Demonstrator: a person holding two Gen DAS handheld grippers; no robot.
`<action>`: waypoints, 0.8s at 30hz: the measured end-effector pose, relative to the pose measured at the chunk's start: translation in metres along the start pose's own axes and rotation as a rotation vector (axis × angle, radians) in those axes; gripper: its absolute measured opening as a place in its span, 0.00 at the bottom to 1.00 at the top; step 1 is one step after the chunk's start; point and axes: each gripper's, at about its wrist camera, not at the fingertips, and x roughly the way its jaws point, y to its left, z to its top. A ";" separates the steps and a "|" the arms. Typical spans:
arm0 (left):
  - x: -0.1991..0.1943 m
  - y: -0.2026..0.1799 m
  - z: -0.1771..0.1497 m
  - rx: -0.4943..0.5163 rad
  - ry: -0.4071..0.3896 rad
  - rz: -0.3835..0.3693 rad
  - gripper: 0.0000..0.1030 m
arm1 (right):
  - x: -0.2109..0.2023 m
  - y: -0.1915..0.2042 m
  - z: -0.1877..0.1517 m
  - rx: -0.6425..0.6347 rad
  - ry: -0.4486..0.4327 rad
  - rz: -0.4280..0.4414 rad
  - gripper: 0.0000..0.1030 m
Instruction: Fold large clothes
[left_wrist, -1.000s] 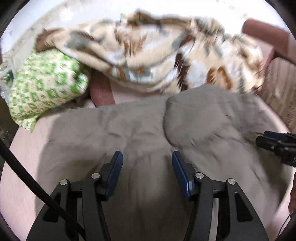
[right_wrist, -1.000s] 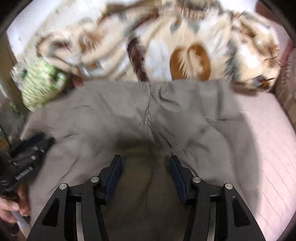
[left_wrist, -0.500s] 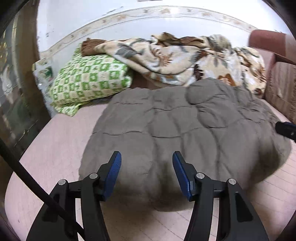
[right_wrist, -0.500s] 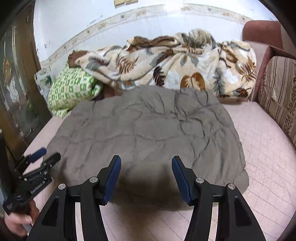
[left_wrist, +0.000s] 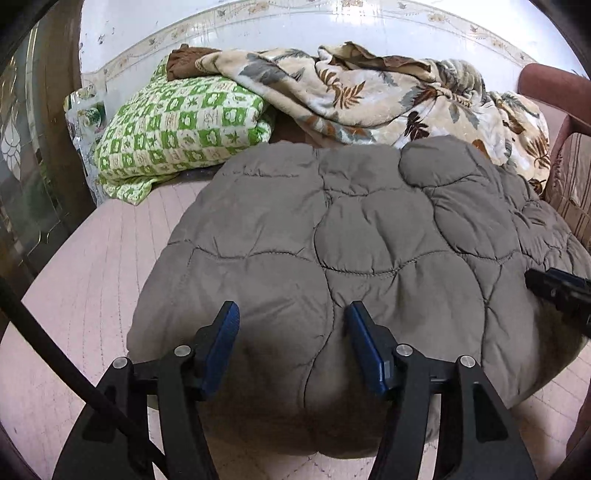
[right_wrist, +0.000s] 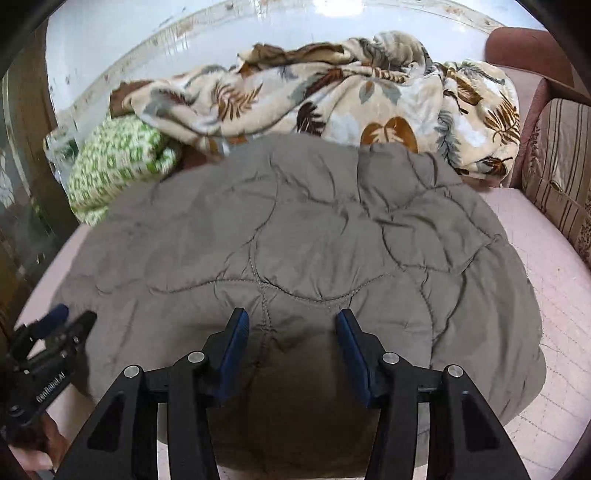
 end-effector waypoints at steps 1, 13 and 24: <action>0.001 -0.001 0.000 0.002 -0.002 0.006 0.59 | 0.002 0.001 -0.001 -0.013 0.005 -0.008 0.52; -0.003 -0.008 -0.002 0.021 0.006 0.026 0.59 | 0.005 0.001 -0.008 -0.023 0.037 -0.012 0.54; -0.013 -0.001 0.001 0.017 -0.005 0.019 0.59 | -0.023 -0.003 0.003 0.022 -0.016 0.002 0.54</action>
